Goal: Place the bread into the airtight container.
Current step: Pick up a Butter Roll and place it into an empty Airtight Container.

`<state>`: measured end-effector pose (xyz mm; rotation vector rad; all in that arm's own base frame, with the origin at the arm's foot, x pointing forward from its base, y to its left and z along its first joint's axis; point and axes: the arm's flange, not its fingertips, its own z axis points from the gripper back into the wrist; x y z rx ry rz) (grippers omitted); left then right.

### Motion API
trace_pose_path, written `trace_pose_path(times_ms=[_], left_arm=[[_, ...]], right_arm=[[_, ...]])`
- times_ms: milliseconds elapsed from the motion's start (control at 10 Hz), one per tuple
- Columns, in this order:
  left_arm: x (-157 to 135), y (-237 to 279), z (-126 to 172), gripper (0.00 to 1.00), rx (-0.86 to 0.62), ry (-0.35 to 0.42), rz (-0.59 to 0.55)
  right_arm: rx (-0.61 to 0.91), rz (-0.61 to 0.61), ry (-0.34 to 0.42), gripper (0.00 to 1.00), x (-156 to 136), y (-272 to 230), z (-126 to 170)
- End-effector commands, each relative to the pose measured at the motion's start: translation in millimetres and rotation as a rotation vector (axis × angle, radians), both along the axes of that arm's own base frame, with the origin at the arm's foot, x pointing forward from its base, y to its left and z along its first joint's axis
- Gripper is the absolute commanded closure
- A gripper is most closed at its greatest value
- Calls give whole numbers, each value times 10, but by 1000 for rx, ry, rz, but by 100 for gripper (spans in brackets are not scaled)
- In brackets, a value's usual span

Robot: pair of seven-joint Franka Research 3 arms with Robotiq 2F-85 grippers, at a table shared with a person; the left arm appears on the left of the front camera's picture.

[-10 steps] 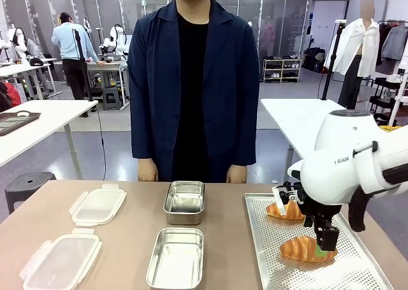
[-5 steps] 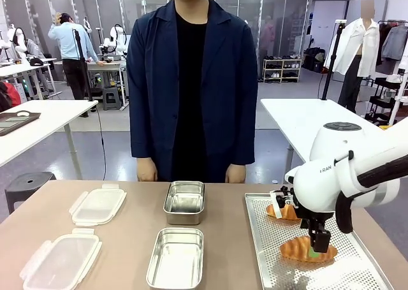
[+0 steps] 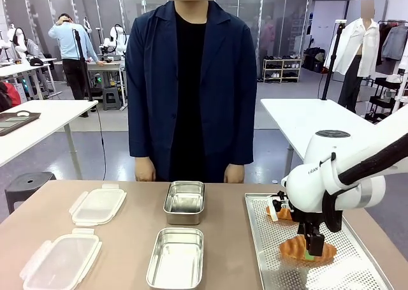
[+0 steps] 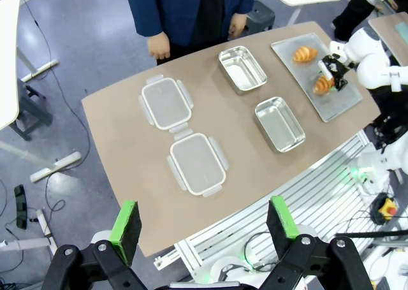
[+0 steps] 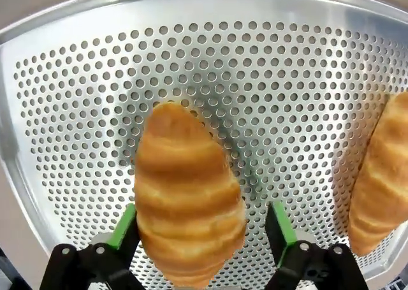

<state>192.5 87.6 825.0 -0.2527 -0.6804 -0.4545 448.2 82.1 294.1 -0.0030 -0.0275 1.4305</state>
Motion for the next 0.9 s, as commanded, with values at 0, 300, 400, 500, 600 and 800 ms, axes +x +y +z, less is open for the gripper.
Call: trace_pose_path(times_ms=[0, 300, 400, 500, 600, 800], left_arm=[[-8, -6, 6, 0, 4, -5, -12], [-8, -6, 6, 0, 4, -5, -12], [-8, -6, 6, 0, 4, -5, -12], [-8, -6, 6, 0, 4, -5, -12], [-8, -6, 6, 0, 4, -5, -12], [-8, -6, 6, 0, 4, -5, -12]], right_arm=[[27, 25, 32, 16, 68, -23, 18], [25, 24, 62, 46, 117, -56, 48], [23, 33, 79, 56, 128, -61, 45], [18, 39, 86, 65, 124, -68, 71], [27, 22, 79, 63, 113, -73, 168], [44, 11, 72, 63, 71, -60, 538]])
